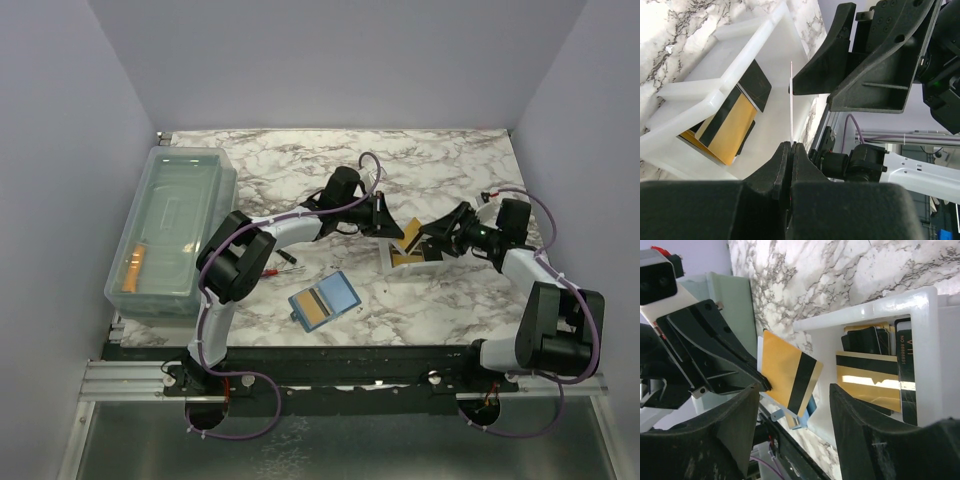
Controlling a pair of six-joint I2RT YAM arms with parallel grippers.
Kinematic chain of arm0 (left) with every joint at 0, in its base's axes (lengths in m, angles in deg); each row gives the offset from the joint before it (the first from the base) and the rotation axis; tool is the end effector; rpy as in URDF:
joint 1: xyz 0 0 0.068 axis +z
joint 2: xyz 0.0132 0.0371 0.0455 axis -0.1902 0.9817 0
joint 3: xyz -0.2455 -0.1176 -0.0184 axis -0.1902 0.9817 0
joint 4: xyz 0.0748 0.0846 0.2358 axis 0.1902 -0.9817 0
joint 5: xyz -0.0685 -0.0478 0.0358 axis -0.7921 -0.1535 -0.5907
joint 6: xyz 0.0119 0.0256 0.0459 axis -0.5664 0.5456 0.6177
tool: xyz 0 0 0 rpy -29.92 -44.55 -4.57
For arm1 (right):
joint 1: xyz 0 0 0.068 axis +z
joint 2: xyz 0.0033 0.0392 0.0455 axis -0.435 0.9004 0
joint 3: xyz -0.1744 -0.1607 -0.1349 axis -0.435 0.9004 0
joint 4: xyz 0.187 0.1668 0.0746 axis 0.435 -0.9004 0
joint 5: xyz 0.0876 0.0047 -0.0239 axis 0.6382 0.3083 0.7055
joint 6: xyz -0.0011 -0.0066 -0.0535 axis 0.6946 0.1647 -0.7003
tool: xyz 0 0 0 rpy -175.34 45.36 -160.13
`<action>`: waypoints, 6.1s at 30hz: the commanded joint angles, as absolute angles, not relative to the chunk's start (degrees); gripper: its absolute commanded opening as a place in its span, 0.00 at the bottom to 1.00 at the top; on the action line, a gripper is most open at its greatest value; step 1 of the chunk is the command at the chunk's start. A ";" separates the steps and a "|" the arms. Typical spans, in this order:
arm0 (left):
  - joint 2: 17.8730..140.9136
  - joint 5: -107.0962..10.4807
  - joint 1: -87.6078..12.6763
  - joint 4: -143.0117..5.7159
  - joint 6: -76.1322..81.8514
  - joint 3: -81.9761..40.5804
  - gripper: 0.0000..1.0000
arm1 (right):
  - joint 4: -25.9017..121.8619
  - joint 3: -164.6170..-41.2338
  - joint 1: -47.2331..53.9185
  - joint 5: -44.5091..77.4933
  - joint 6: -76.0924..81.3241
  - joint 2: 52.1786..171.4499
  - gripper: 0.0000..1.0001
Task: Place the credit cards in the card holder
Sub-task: Pick up the credit card from the storage box, then insert the credit card into the card holder.
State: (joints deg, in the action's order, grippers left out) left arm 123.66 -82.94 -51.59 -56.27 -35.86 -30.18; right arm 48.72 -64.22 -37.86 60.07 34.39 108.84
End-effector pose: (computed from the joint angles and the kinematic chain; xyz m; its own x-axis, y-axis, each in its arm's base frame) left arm 0.3428 -0.3259 0.1993 -0.9250 0.0509 -0.3764 0.3740 0.2958 -0.8790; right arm 0.2622 -0.0277 0.1925 -0.7787 0.5661 -0.2704 0.0534 0.4892 0.8705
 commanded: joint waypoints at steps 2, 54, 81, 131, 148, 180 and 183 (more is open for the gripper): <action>121.25 -86.42 -51.57 -53.96 -37.91 -29.62 0.00 | 56.44 -62.97 -38.18 62.79 39.19 110.07 0.60; 123.97 -87.72 -51.00 -52.95 -38.86 -29.54 0.00 | 53.81 -66.71 -38.47 61.82 37.61 112.02 0.52; 126.61 -88.94 -51.16 -52.87 -40.06 -31.23 0.00 | 65.54 -62.71 -38.48 71.15 46.33 109.58 0.23; 130.84 -81.85 -51.22 -61.90 -39.14 -35.85 0.57 | 35.53 -73.47 -38.62 45.58 25.44 104.27 0.00; 109.60 -93.82 -48.75 -43.69 -47.74 -11.56 0.71 | 51.36 -66.99 -28.72 72.76 34.85 101.33 0.00; 69.46 -73.13 -41.03 -77.52 -38.63 17.42 0.00 | 53.75 -66.35 -2.58 47.66 38.53 112.52 0.46; 65.95 -69.61 -41.02 -82.68 -42.55 21.15 0.00 | 55.68 -67.68 1.16 46.59 38.25 117.99 0.48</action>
